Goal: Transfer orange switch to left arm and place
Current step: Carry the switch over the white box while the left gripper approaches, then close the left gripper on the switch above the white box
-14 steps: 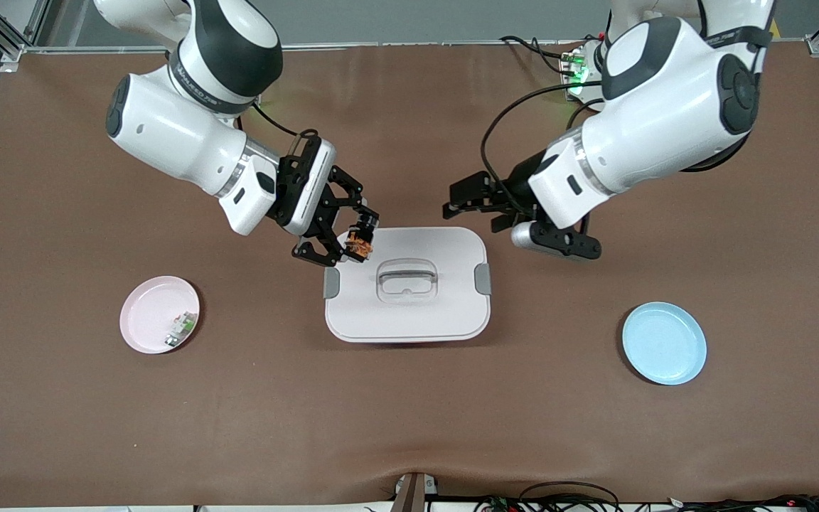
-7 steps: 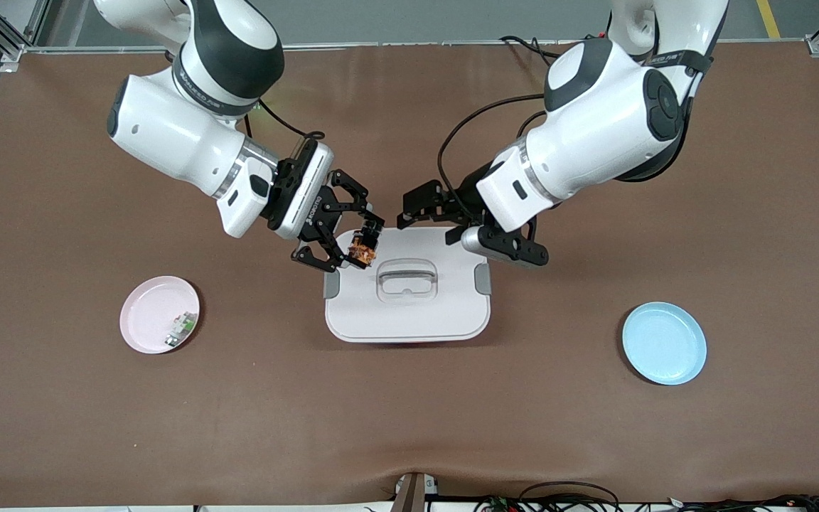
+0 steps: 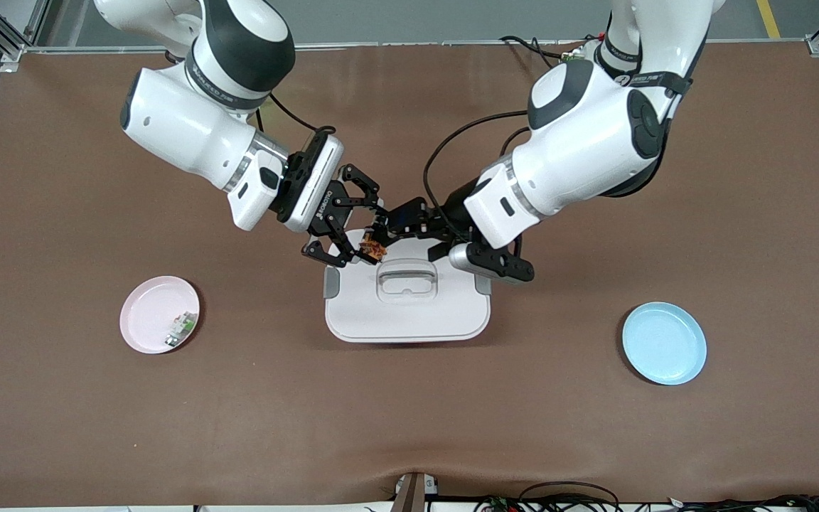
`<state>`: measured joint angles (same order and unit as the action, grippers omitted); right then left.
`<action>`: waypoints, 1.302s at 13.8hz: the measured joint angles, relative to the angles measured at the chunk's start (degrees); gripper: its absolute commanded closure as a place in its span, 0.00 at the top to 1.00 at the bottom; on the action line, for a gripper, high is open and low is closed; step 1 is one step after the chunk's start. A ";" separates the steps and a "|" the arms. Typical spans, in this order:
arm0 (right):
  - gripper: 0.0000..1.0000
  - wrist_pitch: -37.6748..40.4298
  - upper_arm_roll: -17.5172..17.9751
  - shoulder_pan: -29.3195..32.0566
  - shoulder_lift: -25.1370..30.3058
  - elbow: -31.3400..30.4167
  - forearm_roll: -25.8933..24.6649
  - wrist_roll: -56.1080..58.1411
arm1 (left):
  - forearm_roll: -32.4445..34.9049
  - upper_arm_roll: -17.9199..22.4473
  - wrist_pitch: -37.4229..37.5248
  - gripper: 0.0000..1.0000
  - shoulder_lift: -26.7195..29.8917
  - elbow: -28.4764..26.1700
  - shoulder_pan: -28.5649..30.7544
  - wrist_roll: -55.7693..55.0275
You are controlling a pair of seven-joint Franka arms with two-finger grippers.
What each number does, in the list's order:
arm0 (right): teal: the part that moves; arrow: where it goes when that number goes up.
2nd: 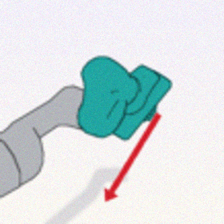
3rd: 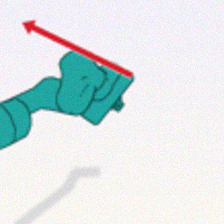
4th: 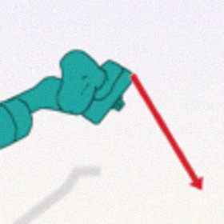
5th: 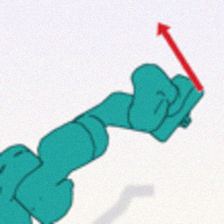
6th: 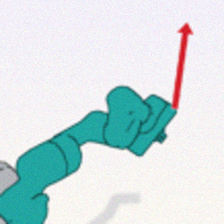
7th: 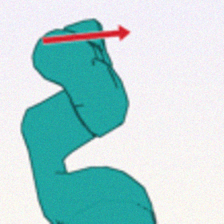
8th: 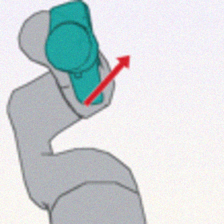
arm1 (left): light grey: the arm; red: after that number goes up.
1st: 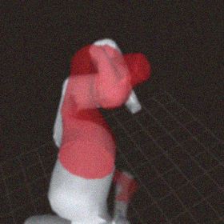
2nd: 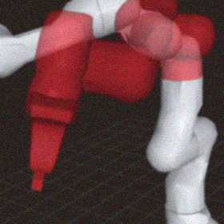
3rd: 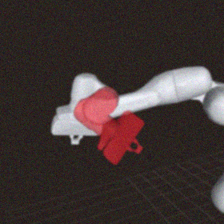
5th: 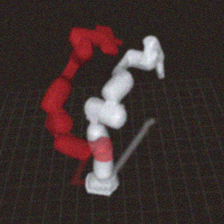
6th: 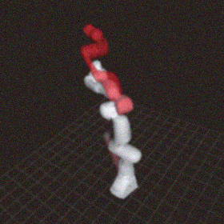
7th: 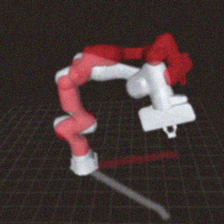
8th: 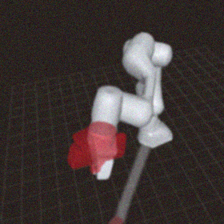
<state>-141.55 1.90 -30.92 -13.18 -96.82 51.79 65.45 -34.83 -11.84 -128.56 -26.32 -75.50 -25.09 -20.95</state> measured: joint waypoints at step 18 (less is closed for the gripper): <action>0.00 -0.29 -0.03 -0.09 -0.07 0.00 0.14 -0.05 | -0.33 -0.54 -1.02 0.49 -0.83 1.17 -1.87 -1.99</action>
<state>-141.84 1.86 -31.01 -13.25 -96.82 51.93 65.41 -35.16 -12.37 -129.58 -27.15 -74.33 -26.96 -22.94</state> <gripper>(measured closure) 0.278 0.379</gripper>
